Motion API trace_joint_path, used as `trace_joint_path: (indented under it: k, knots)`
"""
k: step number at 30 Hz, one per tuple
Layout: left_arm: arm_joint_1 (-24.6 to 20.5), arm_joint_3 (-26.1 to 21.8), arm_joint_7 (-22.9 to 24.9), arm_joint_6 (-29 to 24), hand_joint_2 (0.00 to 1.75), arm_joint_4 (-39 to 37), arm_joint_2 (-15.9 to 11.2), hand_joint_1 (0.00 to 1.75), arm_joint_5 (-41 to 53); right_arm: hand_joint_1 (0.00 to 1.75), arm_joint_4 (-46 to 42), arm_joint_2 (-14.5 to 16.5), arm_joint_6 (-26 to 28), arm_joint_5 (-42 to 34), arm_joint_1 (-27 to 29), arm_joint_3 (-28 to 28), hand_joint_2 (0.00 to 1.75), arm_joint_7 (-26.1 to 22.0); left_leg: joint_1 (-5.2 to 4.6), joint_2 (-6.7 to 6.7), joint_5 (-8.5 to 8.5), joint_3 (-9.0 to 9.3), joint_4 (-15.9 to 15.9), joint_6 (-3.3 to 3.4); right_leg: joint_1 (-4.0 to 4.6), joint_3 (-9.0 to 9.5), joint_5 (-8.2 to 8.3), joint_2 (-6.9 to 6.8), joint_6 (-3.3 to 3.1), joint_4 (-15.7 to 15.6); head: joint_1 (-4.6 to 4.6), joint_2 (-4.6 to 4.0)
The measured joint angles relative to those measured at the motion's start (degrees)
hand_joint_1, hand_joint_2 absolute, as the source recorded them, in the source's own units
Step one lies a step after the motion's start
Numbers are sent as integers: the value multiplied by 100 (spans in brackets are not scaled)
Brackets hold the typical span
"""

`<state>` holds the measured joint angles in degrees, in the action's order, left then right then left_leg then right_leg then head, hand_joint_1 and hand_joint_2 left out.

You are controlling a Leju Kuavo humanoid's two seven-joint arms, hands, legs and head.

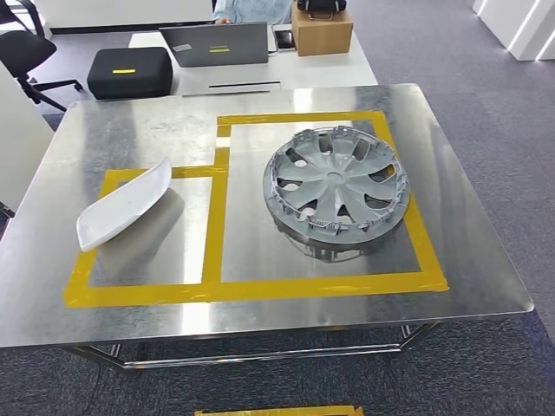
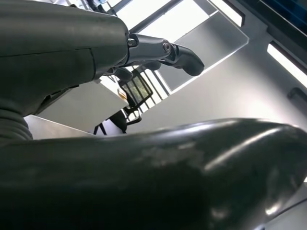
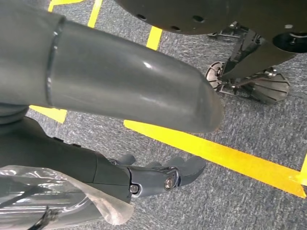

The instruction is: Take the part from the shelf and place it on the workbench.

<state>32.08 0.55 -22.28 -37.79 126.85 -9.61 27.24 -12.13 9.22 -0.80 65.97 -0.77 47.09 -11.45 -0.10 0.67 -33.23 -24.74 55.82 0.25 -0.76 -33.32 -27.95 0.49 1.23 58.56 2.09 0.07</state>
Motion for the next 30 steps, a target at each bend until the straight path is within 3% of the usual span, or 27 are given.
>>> trace_joint_path:
  k: [3,6,10,14,20,26,30]
  knots:
    - [104,-75,-62,32,0,111,121,0,-99,0,0,0,0,-1,2,7,0,1,0,0,0,3,0,0,-1,3,1,0,0,0,1,0]
    - [252,-286,-347,233,0,239,497,0,-581,0,0,0,13,-5,20,14,0,5,0,-1,0,7,0,0,-1,7,2,4,0,0,2,0]
    - [244,-1021,-807,455,175,298,1492,0,-1663,0,0,8,34,-67,37,34,0,-52,0,5,-1,8,0,2,-2,10,0,-2,1,-1,-1,0]
    - [-173,-2275,-603,-120,175,-265,2218,0,-2622,0,0,38,42,-59,26,41,175,-99,-3,8,-4,10,0,9,-4,11,0,-10,1,-2,1,0]
    - [-1121,-4077,-99,-235,175,-2416,2710,0,-3511,0,0,50,43,-8,-20,41,175,-103,2,6,0,16,-2,6,2,16,1,-2,1,-2,3,0]
    - [-1739,-5038,575,-243,175,-4194,2875,0,-3207,0,0,50,52,33,-60,35,175,-67,-3,8,2,18,-2,4,-4,22,0,-8,1,-2,3,0]
    - [-1980,-5309,913,-112,175,-5355,2864,0,-2964,0,0,50,203,85,-80,20,175,-56,-7,7,-1,21,-1,7,-6,22,0,-2,2,-3,1,0]
